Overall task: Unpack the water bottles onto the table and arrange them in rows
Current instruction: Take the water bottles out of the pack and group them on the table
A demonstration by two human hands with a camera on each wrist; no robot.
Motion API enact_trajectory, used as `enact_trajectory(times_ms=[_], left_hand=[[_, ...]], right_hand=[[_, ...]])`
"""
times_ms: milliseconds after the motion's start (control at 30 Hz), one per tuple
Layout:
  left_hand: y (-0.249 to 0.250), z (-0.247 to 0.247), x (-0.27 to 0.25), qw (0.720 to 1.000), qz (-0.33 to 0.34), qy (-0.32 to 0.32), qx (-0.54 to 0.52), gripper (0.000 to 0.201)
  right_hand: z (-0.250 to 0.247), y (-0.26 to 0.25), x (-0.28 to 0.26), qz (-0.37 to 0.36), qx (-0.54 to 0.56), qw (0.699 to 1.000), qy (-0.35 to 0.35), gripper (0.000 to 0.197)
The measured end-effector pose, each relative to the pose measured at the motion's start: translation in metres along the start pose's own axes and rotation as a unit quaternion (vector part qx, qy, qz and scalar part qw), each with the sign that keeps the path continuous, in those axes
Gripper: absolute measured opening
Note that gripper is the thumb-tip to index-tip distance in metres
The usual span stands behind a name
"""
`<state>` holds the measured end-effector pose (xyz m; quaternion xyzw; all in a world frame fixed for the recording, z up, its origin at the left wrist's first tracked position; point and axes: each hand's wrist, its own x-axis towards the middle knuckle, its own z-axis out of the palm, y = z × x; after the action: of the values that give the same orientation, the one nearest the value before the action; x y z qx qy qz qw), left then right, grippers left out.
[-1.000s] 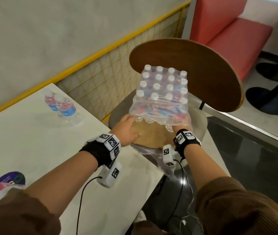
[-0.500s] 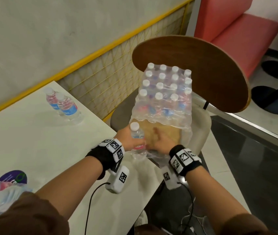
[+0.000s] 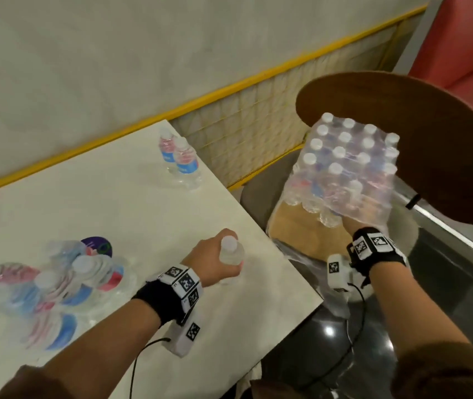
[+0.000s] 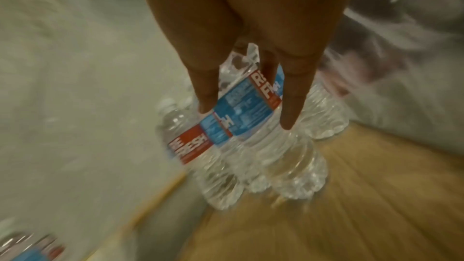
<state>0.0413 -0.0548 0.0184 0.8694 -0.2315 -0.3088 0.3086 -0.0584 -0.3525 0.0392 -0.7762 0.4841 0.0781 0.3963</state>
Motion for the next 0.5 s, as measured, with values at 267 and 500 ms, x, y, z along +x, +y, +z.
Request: enact_trajectory(times_ms=[267,500], left_hand=[[-0.060,-0.026,-0.067,0.998,-0.031,0.045,-0.026,0.041],[-0.118,-0.046,-0.123,0.977,-0.054,0.164,0.123,0.064]], right_hand=[[0.110,-0.011,-0.076,-0.206,0.243,0.948,0.011,0.041],[0.209,-0.036,-0.169,-0.310,0.129,0.937,-0.095,0.063]])
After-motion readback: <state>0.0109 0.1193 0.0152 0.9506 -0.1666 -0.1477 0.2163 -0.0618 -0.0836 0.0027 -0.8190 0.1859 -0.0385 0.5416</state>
